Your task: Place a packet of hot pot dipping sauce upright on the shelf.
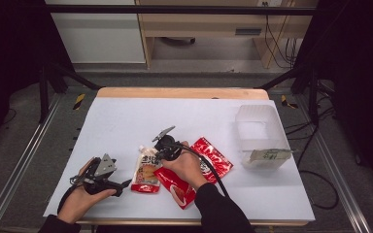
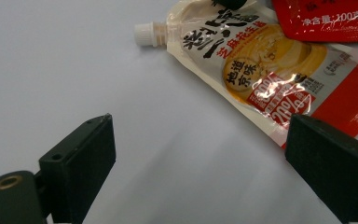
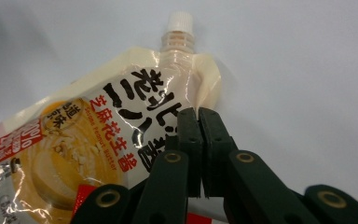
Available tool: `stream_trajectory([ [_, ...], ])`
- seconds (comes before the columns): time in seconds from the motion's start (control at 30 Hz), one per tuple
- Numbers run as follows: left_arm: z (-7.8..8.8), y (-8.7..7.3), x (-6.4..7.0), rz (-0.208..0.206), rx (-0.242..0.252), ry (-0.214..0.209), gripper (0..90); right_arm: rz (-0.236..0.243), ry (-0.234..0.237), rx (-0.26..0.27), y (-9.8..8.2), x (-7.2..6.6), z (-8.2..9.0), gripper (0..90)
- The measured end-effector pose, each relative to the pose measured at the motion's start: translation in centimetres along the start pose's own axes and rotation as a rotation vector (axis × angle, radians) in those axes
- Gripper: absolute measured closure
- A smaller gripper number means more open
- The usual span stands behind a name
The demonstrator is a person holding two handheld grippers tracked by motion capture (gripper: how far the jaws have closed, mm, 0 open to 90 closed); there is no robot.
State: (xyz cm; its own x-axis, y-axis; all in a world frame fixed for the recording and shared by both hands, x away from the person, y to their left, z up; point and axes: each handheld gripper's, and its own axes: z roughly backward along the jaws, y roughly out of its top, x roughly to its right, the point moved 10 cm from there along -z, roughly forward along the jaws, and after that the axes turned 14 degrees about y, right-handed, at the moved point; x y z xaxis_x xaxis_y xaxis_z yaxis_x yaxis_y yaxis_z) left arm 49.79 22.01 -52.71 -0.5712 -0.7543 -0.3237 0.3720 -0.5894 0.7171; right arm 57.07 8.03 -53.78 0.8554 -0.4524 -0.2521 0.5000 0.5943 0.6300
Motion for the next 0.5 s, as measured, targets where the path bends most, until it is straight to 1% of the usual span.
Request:
stream_trajectory([
  [0.07,0.1,0.1,-0.2,0.015,0.010,0.003,8.5,0.026,-0.008,0.009,0.4,-0.3,0.2,90.0],
  [0.17,0.2,0.1,-0.6,0.020,0.008,0.008,8.5,0.060,-0.015,0.040,1.3,-0.8,0.5,90.0],
  [0.27,0.3,0.2,-0.6,0.031,0.015,0.010,8.5,0.088,-0.019,0.052,2.3,-1.4,0.6,90.0],
  [0.33,0.4,0.3,-0.7,0.033,0.021,0.012,8.4,0.094,-0.016,0.058,2.8,-1.8,0.7,90.0],
  [0.37,0.4,0.3,-0.6,0.040,0.019,0.003,8.4,0.103,-0.013,0.060,3.1,-2.0,0.8,90.0],
  [0.47,0.6,0.5,-0.5,0.052,0.027,-0.007,8.3,0.124,-0.013,0.071,3.9,-2.4,1.1,90.0],
  [0.5,0.6,0.6,-0.7,0.046,0.034,0.004,8.3,0.126,-0.013,0.071,4.0,-2.5,1.1,90.0],
])
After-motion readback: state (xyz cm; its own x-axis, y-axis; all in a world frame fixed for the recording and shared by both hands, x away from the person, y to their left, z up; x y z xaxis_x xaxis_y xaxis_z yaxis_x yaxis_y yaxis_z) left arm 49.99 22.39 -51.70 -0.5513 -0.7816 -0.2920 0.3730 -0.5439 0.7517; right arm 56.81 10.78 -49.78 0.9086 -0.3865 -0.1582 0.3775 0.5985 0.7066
